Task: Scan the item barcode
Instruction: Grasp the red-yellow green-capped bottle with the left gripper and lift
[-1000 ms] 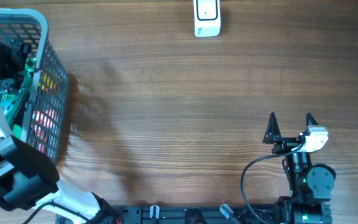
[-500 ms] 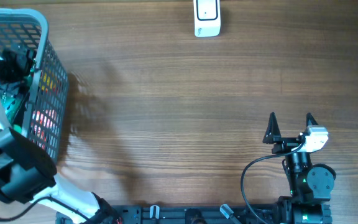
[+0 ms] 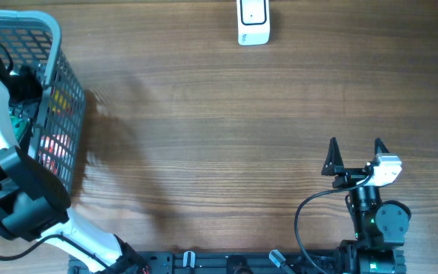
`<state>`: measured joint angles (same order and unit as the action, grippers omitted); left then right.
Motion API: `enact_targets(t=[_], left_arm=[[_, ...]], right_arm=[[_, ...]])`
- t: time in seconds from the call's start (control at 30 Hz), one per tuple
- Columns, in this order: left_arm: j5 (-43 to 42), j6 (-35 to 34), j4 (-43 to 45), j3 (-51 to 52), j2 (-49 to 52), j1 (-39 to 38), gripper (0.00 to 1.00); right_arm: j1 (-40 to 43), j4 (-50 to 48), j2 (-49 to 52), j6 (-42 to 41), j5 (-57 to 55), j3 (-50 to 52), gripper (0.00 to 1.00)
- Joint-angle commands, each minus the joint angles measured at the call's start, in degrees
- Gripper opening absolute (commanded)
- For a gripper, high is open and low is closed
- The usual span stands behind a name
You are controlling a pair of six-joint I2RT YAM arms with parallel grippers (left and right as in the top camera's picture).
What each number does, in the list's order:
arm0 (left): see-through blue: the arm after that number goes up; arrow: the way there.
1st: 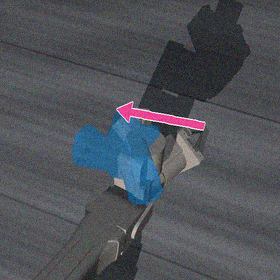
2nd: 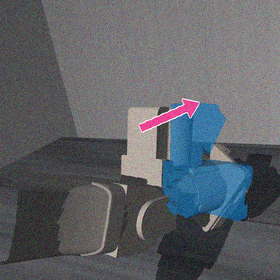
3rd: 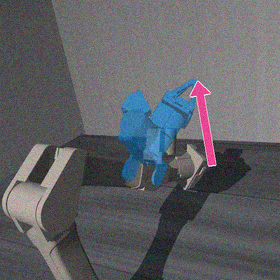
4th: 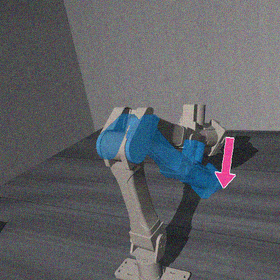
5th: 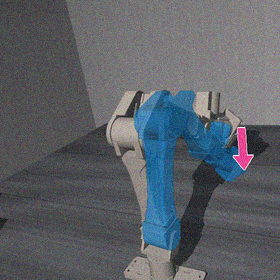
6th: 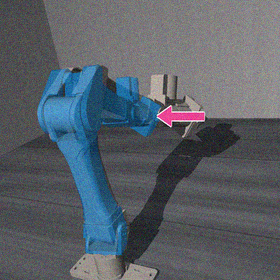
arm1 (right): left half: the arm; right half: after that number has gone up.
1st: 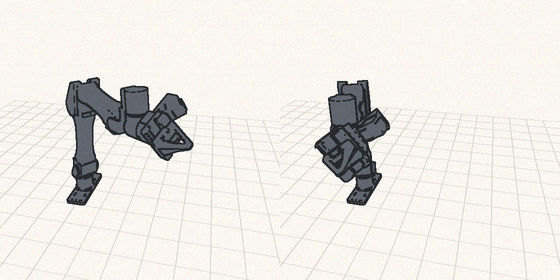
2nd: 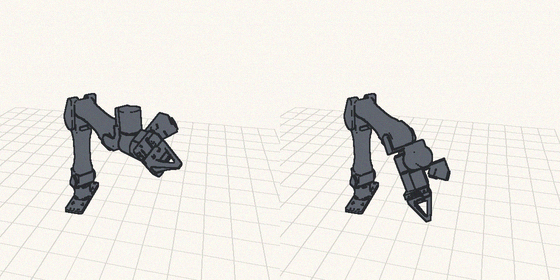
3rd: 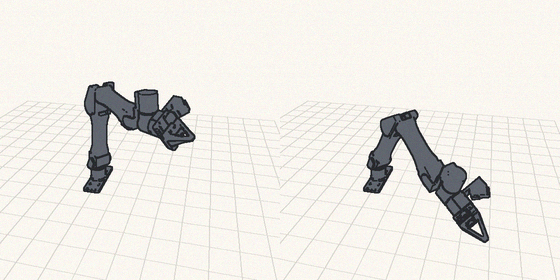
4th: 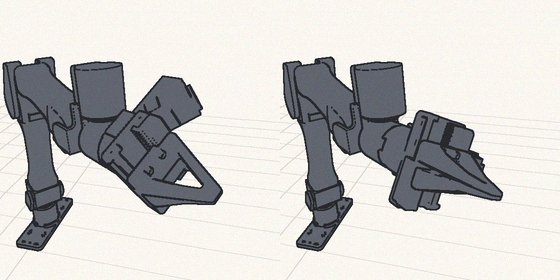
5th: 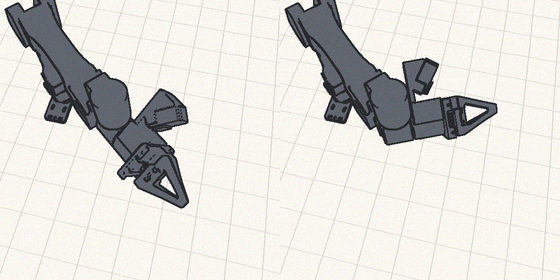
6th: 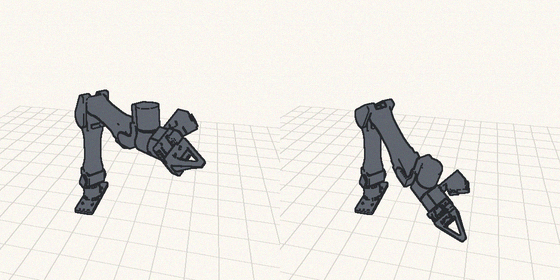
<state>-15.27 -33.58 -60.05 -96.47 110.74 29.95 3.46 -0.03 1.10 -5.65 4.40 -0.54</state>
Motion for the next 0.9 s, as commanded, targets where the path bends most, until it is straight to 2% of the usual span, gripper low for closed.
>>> enact_targets(t=[0.0,0.1,0.27,0.43,0.53,0.87], left_arm=[[3.85,0.09,-2.56,-1.05,0.61,-0.44,0.87],[5.40,0.09,-3.74,-1.05,0.61,-0.44,0.79],[8.96,0.09,-3.65,-1.05,0.61,-0.44,0.72],[13.33,0.09,-3.65,-1.05,0.59,-0.44,0.73],[14.53,0.09,-3.87,-1.07,0.59,-0.44,0.60],[14.47,0.09,-6.47,-1.07,-1.55,-0.44,0.62]], right_arm=[[0.13,-0.11,-0.31,1.01,-0.81,0.24,1.00],[0.13,-0.11,-0.31,1.01,-0.81,0.24,1.00],[0.13,-0.11,-0.31,1.03,-0.81,0.24,1.00],[0.13,-0.11,-0.31,1.01,-0.81,0.24,1.00],[0.13,-0.11,-0.31,1.03,-0.81,0.24,1.00],[0.13,-0.11,-0.31,1.01,-0.81,0.24,1.00]])
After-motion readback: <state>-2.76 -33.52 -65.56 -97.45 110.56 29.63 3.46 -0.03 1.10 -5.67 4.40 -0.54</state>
